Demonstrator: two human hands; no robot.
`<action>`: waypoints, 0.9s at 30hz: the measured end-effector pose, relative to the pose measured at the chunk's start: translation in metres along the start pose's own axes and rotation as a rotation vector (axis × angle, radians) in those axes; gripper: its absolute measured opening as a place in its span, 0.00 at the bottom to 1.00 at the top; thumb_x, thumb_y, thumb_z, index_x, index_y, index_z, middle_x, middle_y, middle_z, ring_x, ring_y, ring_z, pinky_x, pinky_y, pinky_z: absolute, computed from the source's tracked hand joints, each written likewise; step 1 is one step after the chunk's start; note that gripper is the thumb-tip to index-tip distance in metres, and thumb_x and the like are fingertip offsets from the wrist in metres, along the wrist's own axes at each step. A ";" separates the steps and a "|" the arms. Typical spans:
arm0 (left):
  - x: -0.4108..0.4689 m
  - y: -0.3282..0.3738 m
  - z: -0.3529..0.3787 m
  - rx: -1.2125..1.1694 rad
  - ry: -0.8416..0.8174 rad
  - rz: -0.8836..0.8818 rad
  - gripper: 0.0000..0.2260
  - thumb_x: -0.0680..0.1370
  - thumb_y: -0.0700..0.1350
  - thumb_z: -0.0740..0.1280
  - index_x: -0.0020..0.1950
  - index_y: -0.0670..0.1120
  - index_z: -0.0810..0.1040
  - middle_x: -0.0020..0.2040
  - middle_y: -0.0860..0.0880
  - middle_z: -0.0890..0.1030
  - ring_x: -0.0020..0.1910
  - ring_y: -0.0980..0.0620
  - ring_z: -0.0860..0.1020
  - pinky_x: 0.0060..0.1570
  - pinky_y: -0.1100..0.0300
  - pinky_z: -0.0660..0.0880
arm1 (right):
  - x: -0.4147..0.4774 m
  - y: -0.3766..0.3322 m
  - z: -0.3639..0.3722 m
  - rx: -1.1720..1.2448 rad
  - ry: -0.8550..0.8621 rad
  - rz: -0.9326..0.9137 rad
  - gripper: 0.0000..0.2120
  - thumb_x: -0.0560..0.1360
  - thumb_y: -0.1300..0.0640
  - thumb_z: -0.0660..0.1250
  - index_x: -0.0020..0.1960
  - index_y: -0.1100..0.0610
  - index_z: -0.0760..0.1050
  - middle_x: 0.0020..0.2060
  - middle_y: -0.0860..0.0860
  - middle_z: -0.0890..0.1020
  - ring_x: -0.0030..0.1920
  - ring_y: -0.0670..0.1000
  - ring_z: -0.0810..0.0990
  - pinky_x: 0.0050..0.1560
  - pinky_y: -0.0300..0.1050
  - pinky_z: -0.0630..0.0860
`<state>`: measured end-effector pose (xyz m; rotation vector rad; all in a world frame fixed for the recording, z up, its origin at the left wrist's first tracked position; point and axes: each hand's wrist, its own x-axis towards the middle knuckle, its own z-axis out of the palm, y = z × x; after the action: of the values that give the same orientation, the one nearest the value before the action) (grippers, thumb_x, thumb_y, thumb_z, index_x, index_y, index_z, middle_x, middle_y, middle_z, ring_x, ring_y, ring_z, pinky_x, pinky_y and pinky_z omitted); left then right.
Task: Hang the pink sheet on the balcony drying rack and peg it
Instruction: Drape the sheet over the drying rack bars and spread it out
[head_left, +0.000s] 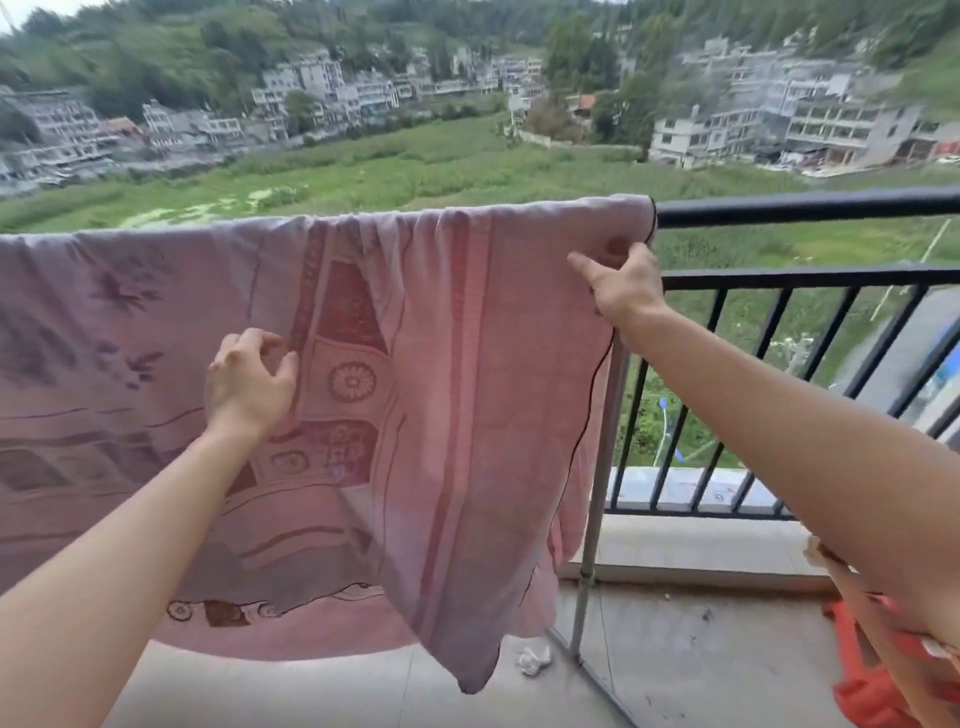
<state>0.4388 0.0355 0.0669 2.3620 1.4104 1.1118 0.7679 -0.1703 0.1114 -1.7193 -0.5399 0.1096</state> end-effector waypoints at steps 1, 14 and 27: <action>0.006 0.000 -0.001 0.002 -0.016 0.004 0.12 0.76 0.46 0.68 0.57 0.43 0.78 0.54 0.40 0.78 0.54 0.39 0.77 0.57 0.48 0.73 | 0.002 -0.004 0.004 0.041 0.072 0.029 0.33 0.67 0.37 0.73 0.63 0.56 0.72 0.55 0.49 0.80 0.55 0.53 0.81 0.60 0.50 0.77; 0.055 0.163 0.009 0.006 0.083 0.527 0.16 0.78 0.48 0.66 0.64 0.43 0.75 0.65 0.41 0.72 0.65 0.40 0.68 0.65 0.43 0.65 | 0.038 -0.019 -0.082 0.317 0.597 0.281 0.13 0.73 0.46 0.73 0.45 0.54 0.75 0.40 0.48 0.80 0.37 0.51 0.78 0.40 0.42 0.74; 0.056 0.241 0.057 -0.241 0.102 0.664 0.10 0.79 0.46 0.66 0.49 0.41 0.84 0.48 0.45 0.82 0.48 0.41 0.78 0.50 0.47 0.72 | 0.111 -0.011 -0.241 0.268 0.824 0.067 0.08 0.74 0.65 0.66 0.41 0.54 0.71 0.36 0.48 0.78 0.33 0.44 0.76 0.36 0.34 0.74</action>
<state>0.6577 -0.0361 0.1738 2.6764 0.4504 1.4591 0.9500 -0.3409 0.2009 -1.3635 0.1416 -0.4469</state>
